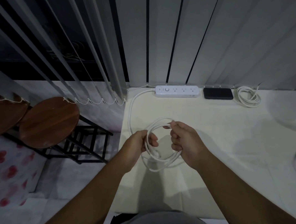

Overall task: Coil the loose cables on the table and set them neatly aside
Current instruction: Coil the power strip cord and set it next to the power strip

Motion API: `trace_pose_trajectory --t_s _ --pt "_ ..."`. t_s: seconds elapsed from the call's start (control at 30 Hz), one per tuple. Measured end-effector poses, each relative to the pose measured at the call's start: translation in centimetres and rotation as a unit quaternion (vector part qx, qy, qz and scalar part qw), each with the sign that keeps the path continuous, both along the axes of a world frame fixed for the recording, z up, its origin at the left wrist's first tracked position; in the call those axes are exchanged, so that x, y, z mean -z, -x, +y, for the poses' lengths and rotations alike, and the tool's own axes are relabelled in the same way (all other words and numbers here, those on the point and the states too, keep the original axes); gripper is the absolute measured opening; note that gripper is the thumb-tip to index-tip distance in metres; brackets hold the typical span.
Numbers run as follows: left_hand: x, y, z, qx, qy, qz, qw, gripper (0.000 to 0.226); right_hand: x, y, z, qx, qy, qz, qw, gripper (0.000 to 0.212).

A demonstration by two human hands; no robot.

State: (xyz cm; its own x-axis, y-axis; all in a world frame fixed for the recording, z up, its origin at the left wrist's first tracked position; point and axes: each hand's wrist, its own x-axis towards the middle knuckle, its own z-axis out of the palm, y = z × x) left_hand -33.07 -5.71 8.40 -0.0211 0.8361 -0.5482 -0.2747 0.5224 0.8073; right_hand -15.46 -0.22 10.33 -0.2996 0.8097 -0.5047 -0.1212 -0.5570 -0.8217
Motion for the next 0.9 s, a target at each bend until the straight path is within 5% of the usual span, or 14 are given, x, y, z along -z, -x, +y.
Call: trace_pose_trajectory --t_s 0.07,0.23,0.37,0.5,0.77,0.9 --pt "-1.0 -0.2 1.0 -0.002 0.0 -0.002 1.0 0.046 -0.1 0.3 0.0 -0.017 -0.015 -0.019 1.0 0.025" --pt "-1.1 -0.6 2.4 -0.013 -0.043 0.186 0.981 0.046 0.0 0.6 -0.7 0.023 0.011 -0.003 1.0 0.027" --pt "-0.2 -1.3 2.2 -0.098 -0.04 0.153 0.983 0.043 0.5 1.0 -1.5 0.093 0.019 -0.097 0.991 0.037" --pt "0.6 -2.9 1.0 -0.138 -0.038 0.116 0.983 0.039 0.4 1.7 -1.7 0.162 0.084 -0.032 0.983 0.033" --pt "-0.3 -1.3 0.6 -0.05 0.0 0.049 0.998 0.024 1.1 0.1 -0.6 0.091 0.093 -0.028 0.991 0.016" --pt "-2.1 -0.4 3.0 0.048 0.015 0.146 0.988 0.043 1.3 0.7 -1.1 0.064 0.043 -0.025 0.997 0.01"
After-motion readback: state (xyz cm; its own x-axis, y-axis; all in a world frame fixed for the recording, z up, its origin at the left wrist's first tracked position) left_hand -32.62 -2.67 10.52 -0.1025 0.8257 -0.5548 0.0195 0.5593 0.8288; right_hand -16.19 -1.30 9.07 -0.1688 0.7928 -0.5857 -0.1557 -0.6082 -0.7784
